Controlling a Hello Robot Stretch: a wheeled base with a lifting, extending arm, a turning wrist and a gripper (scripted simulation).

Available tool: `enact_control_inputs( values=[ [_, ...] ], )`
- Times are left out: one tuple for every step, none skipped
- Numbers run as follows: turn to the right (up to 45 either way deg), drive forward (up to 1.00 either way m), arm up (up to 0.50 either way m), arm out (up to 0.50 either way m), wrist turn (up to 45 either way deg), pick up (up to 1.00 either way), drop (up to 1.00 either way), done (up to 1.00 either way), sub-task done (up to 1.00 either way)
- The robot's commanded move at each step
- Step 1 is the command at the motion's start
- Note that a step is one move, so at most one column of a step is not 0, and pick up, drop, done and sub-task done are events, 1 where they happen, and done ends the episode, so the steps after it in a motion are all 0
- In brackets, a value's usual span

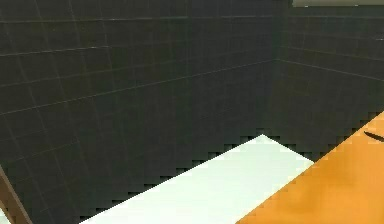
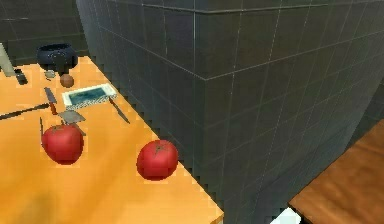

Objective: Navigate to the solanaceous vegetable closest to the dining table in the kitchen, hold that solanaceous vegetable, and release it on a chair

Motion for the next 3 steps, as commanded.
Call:
enact_control_inputs(
  values=[
    [0.0, 0.00, 0.38, 0.00, 0.0, 0.00, 0.00, 0.00, 0.00],
    [0.0, 0.00, 0.00, 0.12, 0.0, 0.00, 0.00, 0.00, 0.00],
    [0.0, 0.00, 0.00, 0.00, 45.0, 0.00, 0.00, 0.00, 0.00]
  ],
)
